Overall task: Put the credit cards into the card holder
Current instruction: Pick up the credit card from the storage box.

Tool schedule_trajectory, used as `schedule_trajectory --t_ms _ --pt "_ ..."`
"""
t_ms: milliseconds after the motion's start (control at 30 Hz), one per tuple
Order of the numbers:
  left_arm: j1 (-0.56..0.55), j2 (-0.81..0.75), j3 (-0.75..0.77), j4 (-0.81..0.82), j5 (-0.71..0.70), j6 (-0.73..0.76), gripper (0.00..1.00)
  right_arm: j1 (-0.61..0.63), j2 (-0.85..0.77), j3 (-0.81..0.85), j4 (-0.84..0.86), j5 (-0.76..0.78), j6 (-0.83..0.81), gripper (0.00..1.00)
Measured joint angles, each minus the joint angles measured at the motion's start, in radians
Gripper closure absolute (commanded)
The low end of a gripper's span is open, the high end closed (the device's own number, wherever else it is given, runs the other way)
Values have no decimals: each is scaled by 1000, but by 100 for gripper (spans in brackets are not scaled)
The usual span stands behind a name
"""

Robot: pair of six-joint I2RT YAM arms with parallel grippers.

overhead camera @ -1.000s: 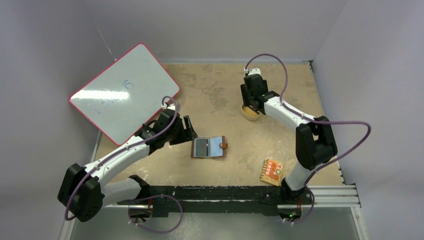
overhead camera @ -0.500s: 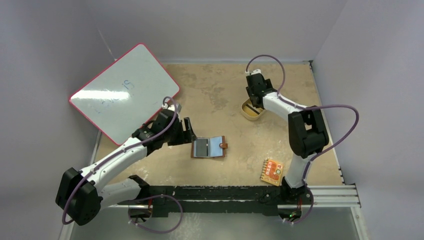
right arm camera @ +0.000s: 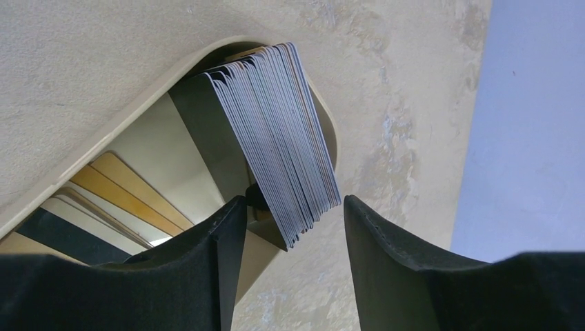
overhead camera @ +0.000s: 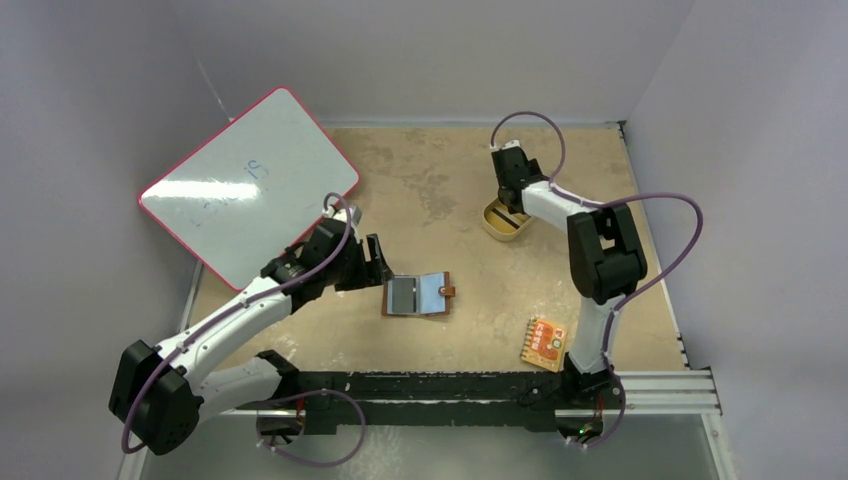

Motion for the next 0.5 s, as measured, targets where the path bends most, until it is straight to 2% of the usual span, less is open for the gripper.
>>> schedule_trajectory --t_ms 233,500 --pt "0 0 0 0 0 0 31 -7 0 3 5 5 0 46" --pt "0 0 0 4 2 -1 31 -10 0 9 7 6 0 52"
